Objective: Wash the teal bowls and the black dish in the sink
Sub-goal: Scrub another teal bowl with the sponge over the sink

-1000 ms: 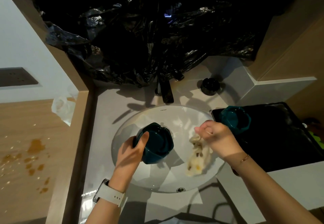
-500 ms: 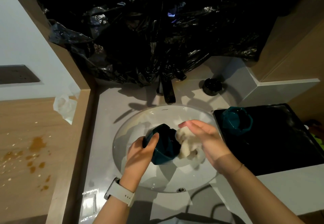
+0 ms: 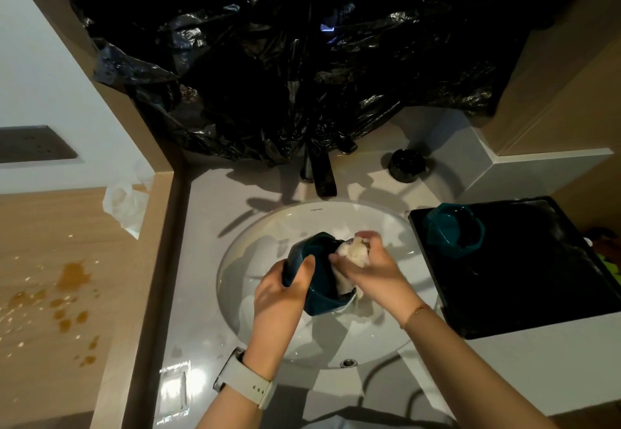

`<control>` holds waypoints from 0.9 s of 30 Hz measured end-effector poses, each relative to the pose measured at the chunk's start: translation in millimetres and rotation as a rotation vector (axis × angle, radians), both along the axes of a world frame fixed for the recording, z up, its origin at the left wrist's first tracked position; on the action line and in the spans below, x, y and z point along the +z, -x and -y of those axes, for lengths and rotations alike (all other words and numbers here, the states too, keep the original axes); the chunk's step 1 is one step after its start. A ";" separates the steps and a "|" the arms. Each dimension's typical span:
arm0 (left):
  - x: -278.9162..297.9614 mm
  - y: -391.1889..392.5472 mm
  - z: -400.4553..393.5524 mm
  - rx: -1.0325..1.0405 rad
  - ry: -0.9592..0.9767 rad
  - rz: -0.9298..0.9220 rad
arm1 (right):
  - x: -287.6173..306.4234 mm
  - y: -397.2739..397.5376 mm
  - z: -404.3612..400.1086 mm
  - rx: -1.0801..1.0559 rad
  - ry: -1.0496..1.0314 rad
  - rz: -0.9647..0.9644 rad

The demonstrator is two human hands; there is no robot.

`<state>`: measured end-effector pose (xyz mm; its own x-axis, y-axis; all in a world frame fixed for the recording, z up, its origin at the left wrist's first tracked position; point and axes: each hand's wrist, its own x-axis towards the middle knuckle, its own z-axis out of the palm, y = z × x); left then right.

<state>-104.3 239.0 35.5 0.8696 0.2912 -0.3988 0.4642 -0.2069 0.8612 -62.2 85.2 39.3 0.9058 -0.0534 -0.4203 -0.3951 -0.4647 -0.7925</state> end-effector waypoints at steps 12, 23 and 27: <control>12.7 -1.8 -2.9 -0.135 -0.173 -0.011 | -3.2 -0.1 0.5 0.095 -0.007 -0.131; 17.5 -0.4 -20.4 -0.393 0.028 -0.161 | -2.9 3.0 -5.8 0.147 0.095 -0.067; 31.5 -15.7 -33.2 -0.563 0.086 -0.216 | 14.7 4.4 -7.1 0.415 0.190 0.019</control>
<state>-88.6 272.2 67.0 0.7775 -0.2311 -0.5849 0.4694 -0.4057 0.7843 -66.6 92.3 54.0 0.8743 0.2409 -0.4213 -0.1310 -0.7187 -0.6828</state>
